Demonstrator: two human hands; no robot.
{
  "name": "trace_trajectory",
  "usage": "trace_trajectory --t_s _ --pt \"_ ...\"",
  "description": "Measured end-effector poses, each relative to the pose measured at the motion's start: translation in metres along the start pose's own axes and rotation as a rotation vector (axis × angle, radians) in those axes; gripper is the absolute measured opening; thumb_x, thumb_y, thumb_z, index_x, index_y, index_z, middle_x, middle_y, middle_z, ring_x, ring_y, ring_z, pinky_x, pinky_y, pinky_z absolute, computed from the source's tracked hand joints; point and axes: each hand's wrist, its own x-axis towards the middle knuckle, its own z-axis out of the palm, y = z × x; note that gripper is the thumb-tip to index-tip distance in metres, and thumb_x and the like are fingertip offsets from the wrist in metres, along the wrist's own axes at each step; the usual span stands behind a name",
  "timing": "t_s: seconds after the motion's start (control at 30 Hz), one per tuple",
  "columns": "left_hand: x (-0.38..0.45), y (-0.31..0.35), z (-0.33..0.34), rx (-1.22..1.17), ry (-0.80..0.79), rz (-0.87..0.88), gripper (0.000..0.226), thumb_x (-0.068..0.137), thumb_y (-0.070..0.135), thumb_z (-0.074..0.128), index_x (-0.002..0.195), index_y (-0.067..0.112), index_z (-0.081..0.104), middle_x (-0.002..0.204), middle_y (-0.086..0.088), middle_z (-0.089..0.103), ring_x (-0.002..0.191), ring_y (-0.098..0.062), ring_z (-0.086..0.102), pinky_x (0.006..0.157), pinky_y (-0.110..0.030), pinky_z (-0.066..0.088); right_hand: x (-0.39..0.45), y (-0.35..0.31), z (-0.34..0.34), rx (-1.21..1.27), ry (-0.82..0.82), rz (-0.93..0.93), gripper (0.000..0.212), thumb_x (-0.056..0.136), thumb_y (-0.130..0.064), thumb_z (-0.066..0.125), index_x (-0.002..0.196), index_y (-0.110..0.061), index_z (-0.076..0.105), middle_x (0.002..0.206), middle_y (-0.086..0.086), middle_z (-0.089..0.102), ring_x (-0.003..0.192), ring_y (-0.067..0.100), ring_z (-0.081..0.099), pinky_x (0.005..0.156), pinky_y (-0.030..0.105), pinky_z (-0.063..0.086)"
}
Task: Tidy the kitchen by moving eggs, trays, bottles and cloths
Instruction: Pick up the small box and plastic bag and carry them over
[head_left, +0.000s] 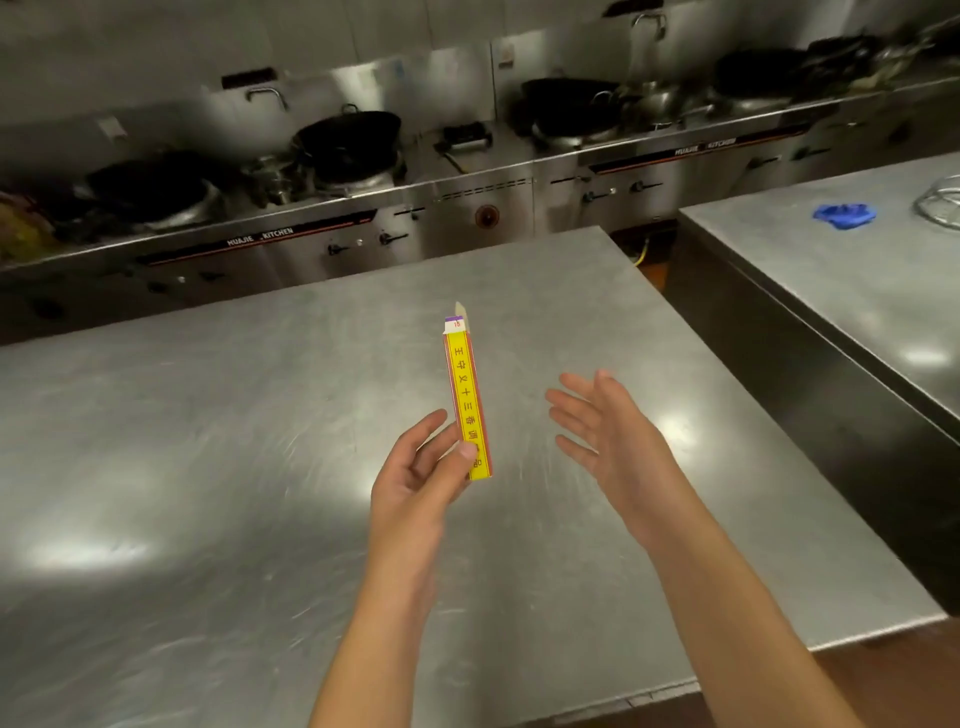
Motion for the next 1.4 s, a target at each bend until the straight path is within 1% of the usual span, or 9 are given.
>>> trace_trajectory --t_s 0.1,0.23,0.47,0.6,0.77,0.93,1.03,1.13,1.4 --pt "0.013 0.004 0.017 0.014 -0.089 0.001 0.041 0.091 0.009 0.068 0.130 0.019 0.062 0.114 -0.002 0.075 0.110 -0.021 0.070 0.099 -0.040 0.053 -0.004 -0.009 -0.016 -0.010 0.068 -0.051 0.048 0.103 -0.046 0.035 0.138 -0.020 0.053 0.133 -0.001 0.062 0.127 0.015 0.055 0.095 0.027 0.047" --pt "0.037 0.001 0.042 -0.006 -0.208 -0.039 0.042 0.090 0.012 0.069 0.130 0.020 0.063 0.116 -0.004 0.074 0.114 -0.021 0.068 0.101 -0.040 0.053 -0.007 -0.022 -0.035 -0.008 0.225 -0.109 0.047 0.103 -0.047 0.036 0.135 -0.020 0.056 0.132 -0.001 0.063 0.127 0.016 0.056 0.107 0.036 0.043" --pt "0.042 -0.027 0.105 -0.013 -0.463 -0.143 0.060 0.075 0.030 0.074 0.133 0.020 0.061 0.120 -0.005 0.072 0.112 -0.020 0.069 0.097 -0.039 0.054 -0.038 -0.033 -0.085 -0.048 0.502 -0.162 0.050 0.102 -0.052 0.033 0.135 -0.024 0.056 0.134 -0.006 0.062 0.124 0.011 0.057 0.105 0.031 0.044" --pt "0.031 -0.027 0.139 0.007 -0.587 -0.162 0.063 0.072 0.033 0.074 0.133 0.022 0.061 0.121 -0.001 0.072 0.113 -0.020 0.069 0.098 -0.039 0.054 -0.053 -0.039 -0.116 -0.006 0.603 -0.178 0.051 0.103 -0.051 0.031 0.139 -0.021 0.053 0.135 -0.003 0.061 0.127 0.014 0.055 0.110 0.037 0.042" --pt "0.015 -0.020 0.183 0.021 -0.653 -0.114 0.063 0.071 0.032 0.075 0.132 0.022 0.061 0.119 0.003 0.073 0.112 -0.019 0.069 0.096 -0.035 0.055 -0.069 -0.053 -0.157 0.055 0.629 -0.230 0.074 0.080 -0.064 0.039 0.140 -0.023 0.052 0.136 -0.005 0.061 0.127 0.012 0.055 0.113 0.041 0.040" --pt "-0.016 -0.019 0.231 0.013 -0.678 -0.067 0.064 0.070 0.033 0.075 0.132 0.022 0.061 0.121 -0.002 0.072 0.113 -0.019 0.069 0.092 -0.031 0.057 -0.090 -0.076 -0.202 0.072 0.616 -0.262 0.074 0.077 -0.064 0.039 0.138 -0.024 0.053 0.137 -0.003 0.061 0.127 0.014 0.055 0.115 0.043 0.038" --pt "-0.043 -0.022 0.265 -0.008 -0.678 -0.052 0.066 0.069 0.034 0.075 0.132 0.021 0.061 0.122 -0.003 0.072 0.113 -0.020 0.068 0.093 -0.032 0.056 -0.110 -0.096 -0.237 0.073 0.597 -0.287 0.069 0.083 -0.063 0.041 0.138 -0.023 0.053 0.137 -0.001 0.060 0.128 0.016 0.055 0.114 0.042 0.038" --pt "-0.076 -0.028 0.304 -0.021 -0.701 -0.042 0.067 0.069 0.034 0.078 0.133 0.021 0.061 0.124 -0.005 0.071 0.114 -0.020 0.068 0.093 -0.031 0.056 -0.138 -0.116 -0.277 0.093 0.610 -0.315 0.054 0.103 -0.050 0.033 0.142 -0.016 0.049 0.140 0.004 0.057 0.132 0.021 0.051 0.115 0.043 0.037" --pt "-0.164 -0.055 0.401 -0.015 -0.843 -0.057 0.061 0.071 0.035 0.074 0.129 0.022 0.062 0.122 0.000 0.072 0.115 -0.020 0.068 0.090 -0.030 0.057 -0.217 -0.132 -0.374 0.180 0.701 -0.373 0.049 0.105 -0.044 0.030 0.138 -0.017 0.053 0.134 0.004 0.062 0.127 0.018 0.055 0.109 0.037 0.042"
